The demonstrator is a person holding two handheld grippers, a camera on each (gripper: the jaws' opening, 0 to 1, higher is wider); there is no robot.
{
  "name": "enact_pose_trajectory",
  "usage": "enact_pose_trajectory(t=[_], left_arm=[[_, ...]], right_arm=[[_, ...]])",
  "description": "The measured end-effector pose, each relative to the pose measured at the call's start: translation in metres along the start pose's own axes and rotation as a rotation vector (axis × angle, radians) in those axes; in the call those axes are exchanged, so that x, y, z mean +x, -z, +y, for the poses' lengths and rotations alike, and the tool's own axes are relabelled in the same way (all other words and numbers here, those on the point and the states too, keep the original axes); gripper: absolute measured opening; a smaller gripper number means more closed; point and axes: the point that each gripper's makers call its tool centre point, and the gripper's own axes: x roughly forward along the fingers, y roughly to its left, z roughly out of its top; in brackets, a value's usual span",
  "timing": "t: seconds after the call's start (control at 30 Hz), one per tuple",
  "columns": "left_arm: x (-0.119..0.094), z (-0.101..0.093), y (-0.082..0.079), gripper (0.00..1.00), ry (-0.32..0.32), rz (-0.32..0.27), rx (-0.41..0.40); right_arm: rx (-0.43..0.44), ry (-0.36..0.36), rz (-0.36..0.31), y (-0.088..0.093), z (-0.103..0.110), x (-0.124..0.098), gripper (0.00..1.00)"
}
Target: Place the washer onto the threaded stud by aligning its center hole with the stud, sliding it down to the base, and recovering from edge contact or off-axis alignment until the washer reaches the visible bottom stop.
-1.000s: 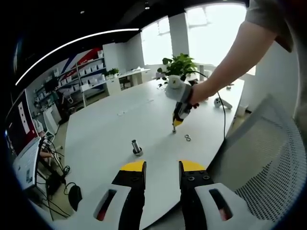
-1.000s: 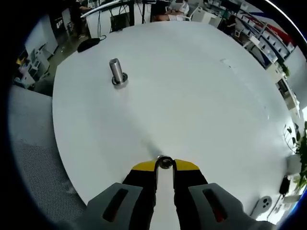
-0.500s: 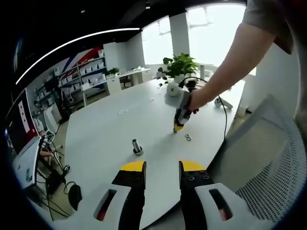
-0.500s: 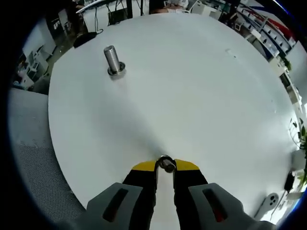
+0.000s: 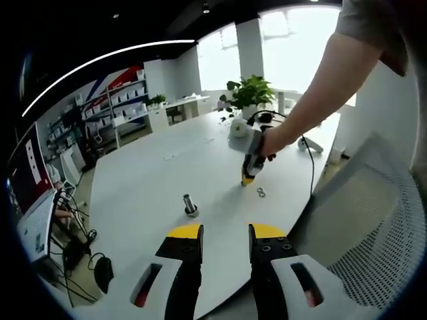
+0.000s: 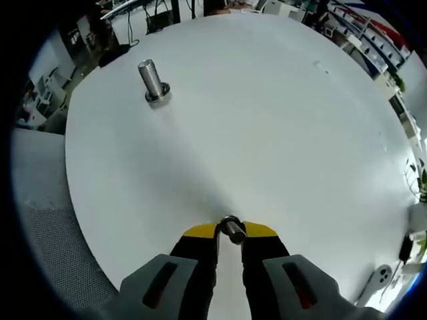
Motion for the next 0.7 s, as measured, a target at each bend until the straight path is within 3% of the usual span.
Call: enact_pose_trajectory(t=[0.37,0.7], left_arm=[[0.000,0.000,-0.001,0.25,0.003,-0.003,0.000],[0.001,-0.002,0.000,0.26,0.013,0.000,-0.006]], right_arm=[[0.015,-0.007,0.028,0.008,0.000,0.002,0.17],[0.042,0.000,0.016,0.013,-0.003,-0.014,0.17]])
